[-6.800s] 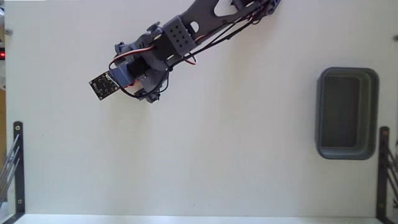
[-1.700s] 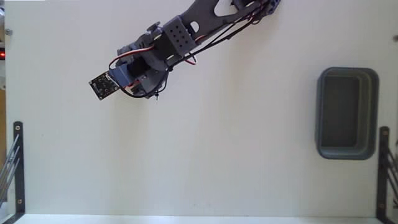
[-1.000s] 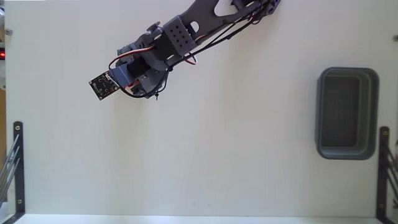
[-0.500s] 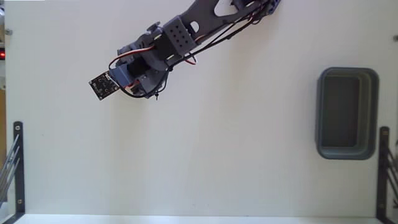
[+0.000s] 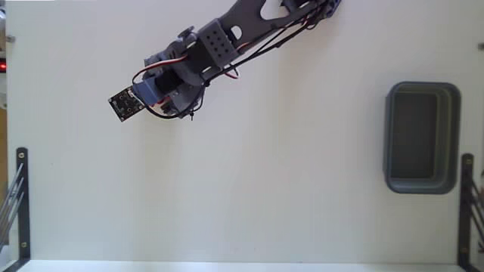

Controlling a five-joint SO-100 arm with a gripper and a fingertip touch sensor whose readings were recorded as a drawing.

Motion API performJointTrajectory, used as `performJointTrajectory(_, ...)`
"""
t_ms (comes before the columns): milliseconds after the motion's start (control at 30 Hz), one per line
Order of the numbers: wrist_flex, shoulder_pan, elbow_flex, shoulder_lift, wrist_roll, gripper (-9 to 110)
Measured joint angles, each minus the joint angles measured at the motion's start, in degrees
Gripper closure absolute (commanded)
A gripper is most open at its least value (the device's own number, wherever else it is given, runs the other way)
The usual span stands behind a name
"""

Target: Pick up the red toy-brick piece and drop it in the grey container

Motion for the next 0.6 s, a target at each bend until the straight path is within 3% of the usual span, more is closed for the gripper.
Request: performJointTrajectory(600, 12.39, 0.00, -11.25, 0.00, -0.09, 41)
